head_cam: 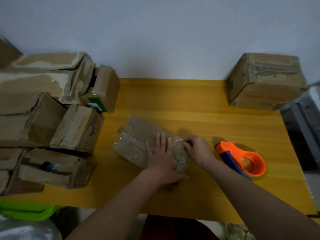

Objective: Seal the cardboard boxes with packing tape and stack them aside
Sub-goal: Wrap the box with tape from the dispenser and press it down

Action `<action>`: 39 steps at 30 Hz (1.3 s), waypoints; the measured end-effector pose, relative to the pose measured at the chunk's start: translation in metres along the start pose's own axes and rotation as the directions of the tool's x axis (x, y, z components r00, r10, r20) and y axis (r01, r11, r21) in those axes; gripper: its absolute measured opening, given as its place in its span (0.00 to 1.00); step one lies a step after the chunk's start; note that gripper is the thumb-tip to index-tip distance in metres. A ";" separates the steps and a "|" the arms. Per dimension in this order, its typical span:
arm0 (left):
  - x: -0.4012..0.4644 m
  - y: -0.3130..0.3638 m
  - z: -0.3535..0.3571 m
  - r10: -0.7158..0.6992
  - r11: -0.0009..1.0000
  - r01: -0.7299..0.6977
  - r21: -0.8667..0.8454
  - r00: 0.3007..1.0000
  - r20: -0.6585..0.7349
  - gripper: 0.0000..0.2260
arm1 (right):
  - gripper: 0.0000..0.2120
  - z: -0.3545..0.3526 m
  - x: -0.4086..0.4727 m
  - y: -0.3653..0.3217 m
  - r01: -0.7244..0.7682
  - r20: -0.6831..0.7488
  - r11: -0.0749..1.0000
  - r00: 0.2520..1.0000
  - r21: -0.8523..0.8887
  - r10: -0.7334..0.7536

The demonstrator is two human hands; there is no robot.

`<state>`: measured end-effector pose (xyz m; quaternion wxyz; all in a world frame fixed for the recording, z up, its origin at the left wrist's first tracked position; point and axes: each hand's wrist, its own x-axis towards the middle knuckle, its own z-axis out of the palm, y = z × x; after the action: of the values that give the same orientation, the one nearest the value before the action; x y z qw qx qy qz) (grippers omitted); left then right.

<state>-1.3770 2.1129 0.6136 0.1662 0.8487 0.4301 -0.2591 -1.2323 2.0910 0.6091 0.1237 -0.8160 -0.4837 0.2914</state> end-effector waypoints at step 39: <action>-0.011 0.014 0.023 -0.025 0.991 0.045 0.124 0.987 -0.156 0.40 | 0.19 0.008 -0.042 0.038 -0.081 -0.098 0.982 0.993 -0.172 0.065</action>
<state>-1.3780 2.0861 0.6018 0.0732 0.8673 0.4393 -0.2225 -1.2245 2.0352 0.5994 0.0628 -0.8534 -0.4711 0.2141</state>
